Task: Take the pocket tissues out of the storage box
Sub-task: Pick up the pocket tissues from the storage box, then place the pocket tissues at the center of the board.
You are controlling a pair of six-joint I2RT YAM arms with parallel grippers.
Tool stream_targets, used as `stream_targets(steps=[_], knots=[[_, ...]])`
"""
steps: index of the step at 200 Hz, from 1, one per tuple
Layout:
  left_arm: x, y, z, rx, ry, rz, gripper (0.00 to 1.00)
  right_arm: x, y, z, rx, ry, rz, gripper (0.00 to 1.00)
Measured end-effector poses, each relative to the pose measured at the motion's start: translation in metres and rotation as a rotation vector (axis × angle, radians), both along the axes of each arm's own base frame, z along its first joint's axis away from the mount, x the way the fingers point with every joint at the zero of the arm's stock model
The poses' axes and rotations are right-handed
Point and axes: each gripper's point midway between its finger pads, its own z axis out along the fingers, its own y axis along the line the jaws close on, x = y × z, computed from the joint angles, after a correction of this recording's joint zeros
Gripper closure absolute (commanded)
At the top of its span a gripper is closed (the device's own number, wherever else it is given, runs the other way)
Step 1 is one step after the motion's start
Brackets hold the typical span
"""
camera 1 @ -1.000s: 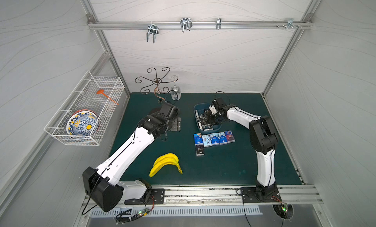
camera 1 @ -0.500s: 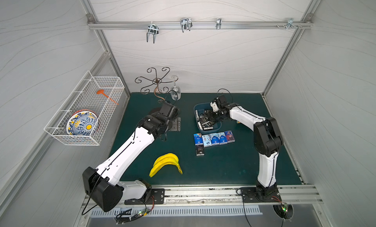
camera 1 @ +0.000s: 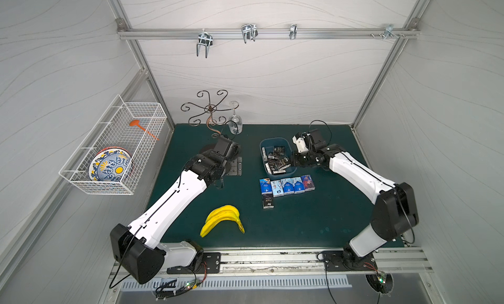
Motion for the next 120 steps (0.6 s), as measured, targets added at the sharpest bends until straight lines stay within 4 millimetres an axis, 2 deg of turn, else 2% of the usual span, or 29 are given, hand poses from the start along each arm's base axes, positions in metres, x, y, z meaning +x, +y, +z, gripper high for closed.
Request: stream_targets(steps=[22, 45, 66, 89, 120], knots=[[0.000, 0.000, 0.005, -0.007, -0.010, 0.001, 0.12, -0.046, -0.005, -0.009, 0.001, 0.035, 0.037, 1.00], [0.002, -0.001, 0.014, -0.022, -0.029, 0.000, 0.12, -0.101, 0.002, -0.023, -0.004, 0.084, 0.114, 1.00], [0.001, -0.002, 0.021, -0.038, -0.047, -0.002, 0.12, -0.139, 0.004, -0.039, -0.016, 0.124, 0.170, 1.00], [-0.001, -0.001, 0.027, -0.051, -0.061, -0.003, 0.12, -0.164, -0.006, -0.067, -0.036, 0.183, 0.170, 1.00], [-0.003, -0.001, 0.030, -0.061, -0.069, -0.001, 0.13, -0.180, -0.021, -0.105, -0.085, 0.268, 0.144, 1.00]])
